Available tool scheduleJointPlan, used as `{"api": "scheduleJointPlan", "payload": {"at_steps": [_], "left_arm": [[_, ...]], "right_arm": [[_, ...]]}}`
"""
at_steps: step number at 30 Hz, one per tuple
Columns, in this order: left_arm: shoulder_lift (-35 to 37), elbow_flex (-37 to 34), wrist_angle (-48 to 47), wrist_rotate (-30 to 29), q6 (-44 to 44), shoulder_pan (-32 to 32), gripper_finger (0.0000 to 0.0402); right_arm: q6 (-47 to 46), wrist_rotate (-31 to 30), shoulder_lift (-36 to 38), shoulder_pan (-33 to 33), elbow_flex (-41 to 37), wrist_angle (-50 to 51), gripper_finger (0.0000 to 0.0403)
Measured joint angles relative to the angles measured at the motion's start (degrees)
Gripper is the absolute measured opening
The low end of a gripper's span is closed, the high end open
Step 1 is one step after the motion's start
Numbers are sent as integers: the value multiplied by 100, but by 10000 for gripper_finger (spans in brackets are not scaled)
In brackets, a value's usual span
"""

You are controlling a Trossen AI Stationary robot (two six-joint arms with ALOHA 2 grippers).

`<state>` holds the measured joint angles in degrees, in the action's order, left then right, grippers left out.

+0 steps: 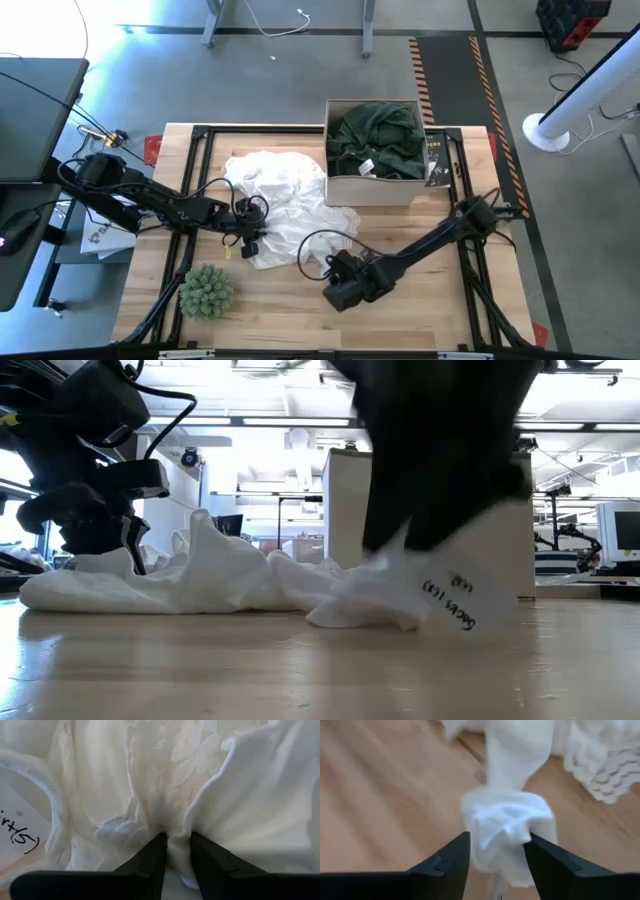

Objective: Sort clothes
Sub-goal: Put the white sock into the laundry bin

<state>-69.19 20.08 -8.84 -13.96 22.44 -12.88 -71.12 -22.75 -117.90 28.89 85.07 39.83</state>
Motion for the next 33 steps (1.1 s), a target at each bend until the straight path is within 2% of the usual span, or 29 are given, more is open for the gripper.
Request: {"api": "scheduleJointPlan", "payload": {"at_steps": [3, 5, 7, 11, 12, 16, 22, 29, 31, 33], "left_arm": [[1, 0, 4, -4, 0, 0, 85], [1, 0, 7, -4, 2, -2, 85], [0, 0, 15, -4, 0, -2, 85], [-2, 0, 137, 19, 67, -48, 85], [9, 0, 182, 35, 92, -79, 85], [118, 0, 254, 54, 134, -235, 85], [219, 0, 324, -7, 146, -348, 85], [219, 0, 546, -11, 105, -348, 85], [220, 0, 598, -15, 103, -348, 85], [221, 0, 580, -24, 101, -348, 85]], "right_arm": [[277, 173, -414, -101, -2, -85, 189], [305, 20, -620, -138, 11, -106, 175], [320, -61, -715, -154, 27, -174, 142], [321, -224, -664, -152, 36, -91, 34], [329, -209, -624, -154, 90, 65, 20], [322, -503, -315, -150, 607, 998, 26], [1135, -2153, 284, -108, 2015, 2223, 9], [2945, -5005, 564, -380, 4083, 3488, 12], [3583, -5477, 550, -590, 4575, 3637, 12], [4213, -5637, 555, -906, 5008, 3762, 12]]}}
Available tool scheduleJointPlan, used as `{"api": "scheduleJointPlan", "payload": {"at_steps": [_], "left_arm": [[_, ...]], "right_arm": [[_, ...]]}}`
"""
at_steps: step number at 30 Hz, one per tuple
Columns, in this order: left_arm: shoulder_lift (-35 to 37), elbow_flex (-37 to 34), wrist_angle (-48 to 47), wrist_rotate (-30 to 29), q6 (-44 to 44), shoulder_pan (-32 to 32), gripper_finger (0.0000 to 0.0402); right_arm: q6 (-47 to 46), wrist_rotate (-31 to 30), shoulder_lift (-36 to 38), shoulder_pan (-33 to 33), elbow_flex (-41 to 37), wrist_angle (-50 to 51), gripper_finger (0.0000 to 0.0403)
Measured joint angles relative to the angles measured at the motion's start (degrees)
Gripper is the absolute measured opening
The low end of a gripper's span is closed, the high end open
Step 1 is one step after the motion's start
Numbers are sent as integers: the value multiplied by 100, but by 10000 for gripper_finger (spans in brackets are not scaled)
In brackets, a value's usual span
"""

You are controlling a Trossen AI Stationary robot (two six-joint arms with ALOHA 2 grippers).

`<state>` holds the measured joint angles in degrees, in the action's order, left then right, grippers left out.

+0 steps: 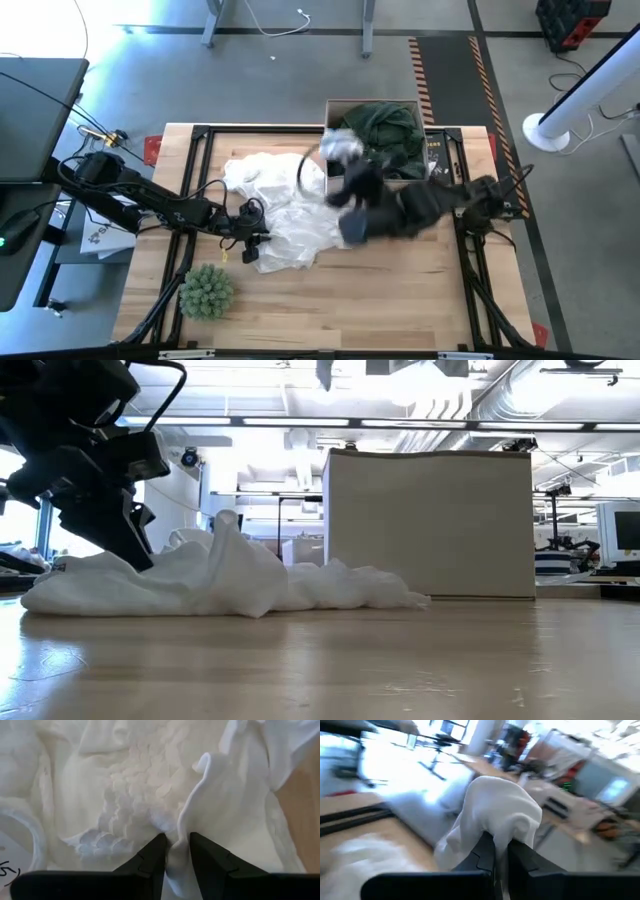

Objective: Sort clothes
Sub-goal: Put the white sock into the laundry bin

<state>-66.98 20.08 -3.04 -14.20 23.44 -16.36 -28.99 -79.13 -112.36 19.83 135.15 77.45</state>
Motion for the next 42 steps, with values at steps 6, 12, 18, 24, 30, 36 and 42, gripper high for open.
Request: {"api": "scheduleJointPlan", "payload": {"at_steps": [6, 12, 18, 24, 30, 36, 42], "left_arm": [[2, 0, -6, -2, -2, 2, 85], [2, 0, -2, -4, -18, 2, 85], [2, 0, -3, -4, -15, 2, 85], [2, 0, -3, -4, -13, 2, 85], [2, 0, -3, -6, -11, 2, 85], [2, 0, -5, -8, -7, 2, 85], [2, 0, -3, -8, 35, 2, 85]], "right_arm": [[261, 1257, 513, -1519, -794, 121, 12], [-105, 3233, 549, -3100, -2269, -171, 13], [-52, 4236, 542, -3824, -3895, -1106, 60], [189, 5418, 544, -4022, -4373, -1410, 140], [25, 5395, 544, -3864, -3262, -44, 168], [-373, 4585, 553, -3334, -1561, 916, 169], [-403, 3829, 566, -2124, -927, 500, 169]]}}
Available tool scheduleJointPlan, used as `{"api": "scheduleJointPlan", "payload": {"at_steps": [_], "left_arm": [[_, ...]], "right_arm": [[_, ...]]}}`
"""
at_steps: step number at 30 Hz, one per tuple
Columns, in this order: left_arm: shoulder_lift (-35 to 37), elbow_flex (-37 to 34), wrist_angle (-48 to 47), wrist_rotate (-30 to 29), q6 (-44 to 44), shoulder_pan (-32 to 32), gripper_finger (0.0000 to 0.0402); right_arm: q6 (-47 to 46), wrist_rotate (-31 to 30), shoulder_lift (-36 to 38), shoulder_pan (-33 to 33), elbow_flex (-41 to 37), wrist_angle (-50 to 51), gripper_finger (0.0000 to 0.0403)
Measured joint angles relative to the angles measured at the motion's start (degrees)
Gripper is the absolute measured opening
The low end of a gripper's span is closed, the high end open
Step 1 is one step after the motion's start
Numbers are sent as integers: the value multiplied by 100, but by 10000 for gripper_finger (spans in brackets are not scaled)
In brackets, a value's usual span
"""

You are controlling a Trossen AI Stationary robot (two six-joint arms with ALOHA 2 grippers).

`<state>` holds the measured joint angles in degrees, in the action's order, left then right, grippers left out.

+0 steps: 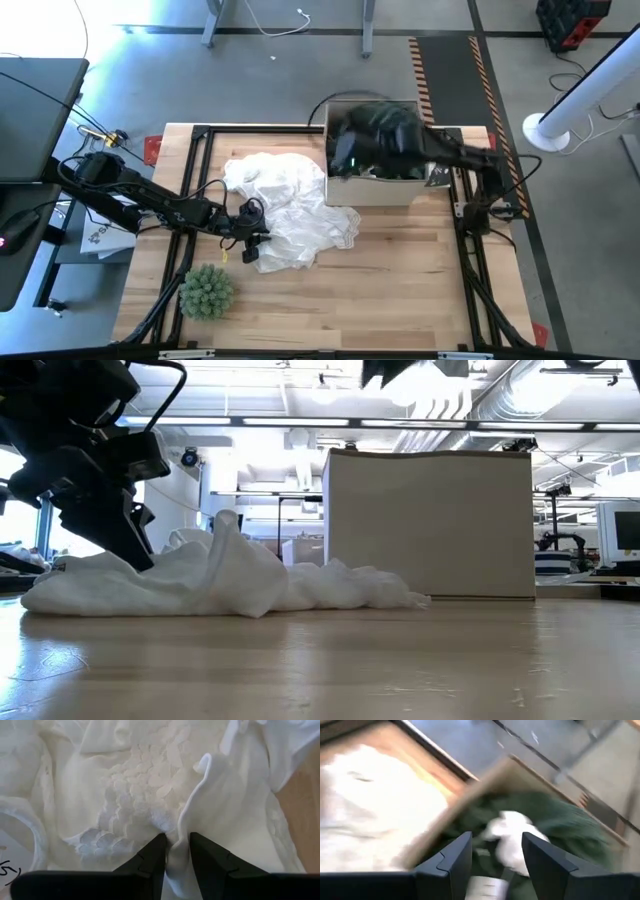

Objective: Sort clothes
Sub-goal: Put the white sock into the laundry bin

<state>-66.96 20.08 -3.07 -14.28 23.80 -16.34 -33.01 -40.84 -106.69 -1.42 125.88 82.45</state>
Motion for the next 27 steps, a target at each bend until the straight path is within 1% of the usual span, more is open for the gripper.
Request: {"api": "scheduleJointPlan", "payload": {"at_steps": [3, 7, 10, 13, 15, 17, 18, 20, 22, 24, 27], "left_arm": [[0, 0, 0, -1, 4, 0, 85], [0, 0, 29, -11, -85, 0, 78], [0, 2, 105, 9, -231, 1, 55], [0, 2, 228, 71, -367, 2, 20], [0, 2, 321, 108, -430, 2, 8], [2, 2, 459, 191, -444, 2, 9], [25, 2, 546, 251, -444, 2, 9], [132, 8, 835, 428, -453, 2, 8], [269, 105, 1001, 547, -528, 0, 5], [403, 279, 1027, 634, -649, 2, 4], [572, 556, 1038, 687, -848, 0, 4]], "right_arm": [[2, -70, -6, 682, -311, -566, 169], [116, -36, -14, 1487, -1266, -1929, 169], [192, -29, -22, 1968, -2159, -3172, 169], [-26, -300, -22, 2340, -3090, -4543, 169], [-290, -519, -22, 2497, -3753, -5583, 169], [-513, -567, -22, 2596, -4384, -6509, 169], [-595, -526, -23, 2629, -4668, -6928, 169], [-712, -254, -24, 2655, -5137, -7774, 169], [-625, 100, -24, 2641, -5466, -8635, 169], [-311, 374, -24, 2591, -5658, -9299, 169], [211, 489, -23, 2506, -5693, -9695, 169]]}}
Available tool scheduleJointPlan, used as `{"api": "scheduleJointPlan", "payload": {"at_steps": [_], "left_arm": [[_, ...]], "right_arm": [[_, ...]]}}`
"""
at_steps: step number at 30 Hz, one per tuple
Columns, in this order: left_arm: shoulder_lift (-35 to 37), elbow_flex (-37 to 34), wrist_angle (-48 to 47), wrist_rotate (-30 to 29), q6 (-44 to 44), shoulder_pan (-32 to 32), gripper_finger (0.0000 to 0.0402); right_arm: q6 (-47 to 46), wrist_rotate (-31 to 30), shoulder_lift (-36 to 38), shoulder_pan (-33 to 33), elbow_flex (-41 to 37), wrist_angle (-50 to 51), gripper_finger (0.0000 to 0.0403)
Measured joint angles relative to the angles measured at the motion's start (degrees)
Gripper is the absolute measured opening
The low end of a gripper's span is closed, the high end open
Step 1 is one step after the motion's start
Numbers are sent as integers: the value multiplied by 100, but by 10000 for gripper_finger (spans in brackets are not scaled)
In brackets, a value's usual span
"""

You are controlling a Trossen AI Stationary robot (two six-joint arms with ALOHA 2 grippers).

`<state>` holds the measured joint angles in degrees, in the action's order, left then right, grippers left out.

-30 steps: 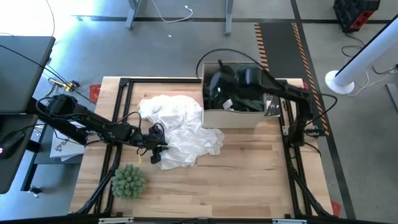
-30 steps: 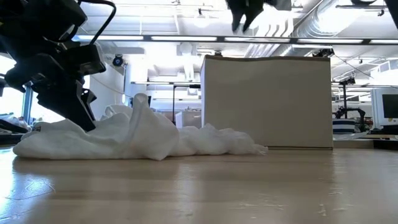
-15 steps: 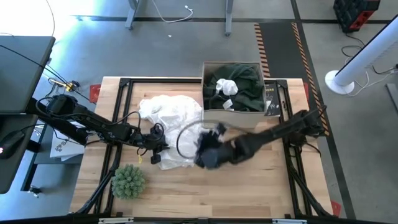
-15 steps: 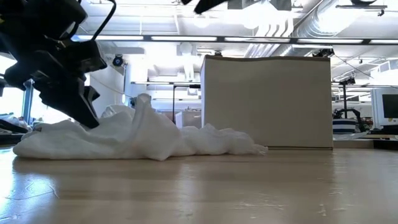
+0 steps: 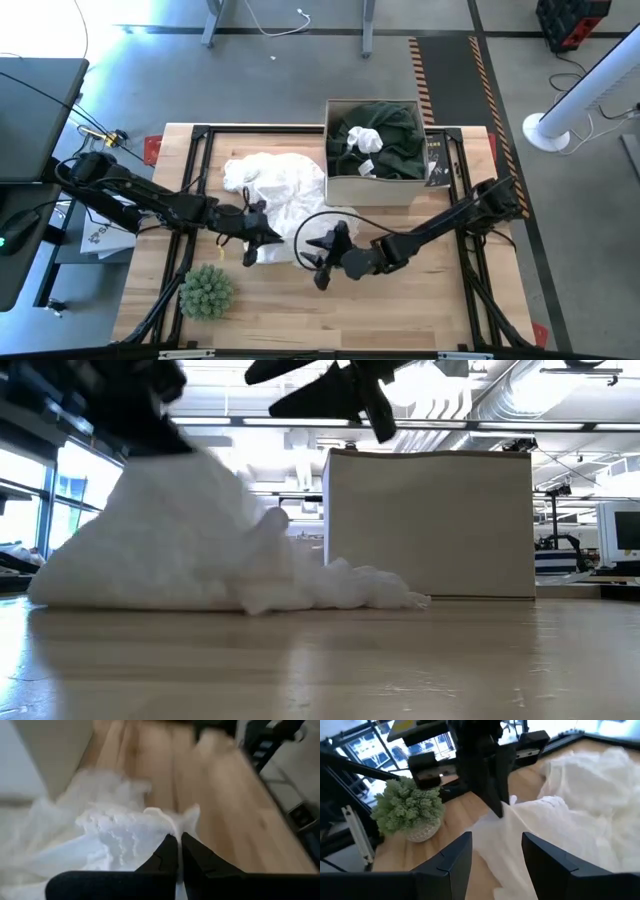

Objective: Sort clothes
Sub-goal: Put the white sock into the laundry bin

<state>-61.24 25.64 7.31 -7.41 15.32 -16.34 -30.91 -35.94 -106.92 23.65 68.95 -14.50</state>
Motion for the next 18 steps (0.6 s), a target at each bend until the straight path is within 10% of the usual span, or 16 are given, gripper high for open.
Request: {"api": "scheduleJointPlan", "payload": {"at_steps": [18], "left_arm": [[127, 403, 22, -79, -256, -61, 4]], "right_arm": [[1169, 424, -426, -375, 197, -335, 169]]}}
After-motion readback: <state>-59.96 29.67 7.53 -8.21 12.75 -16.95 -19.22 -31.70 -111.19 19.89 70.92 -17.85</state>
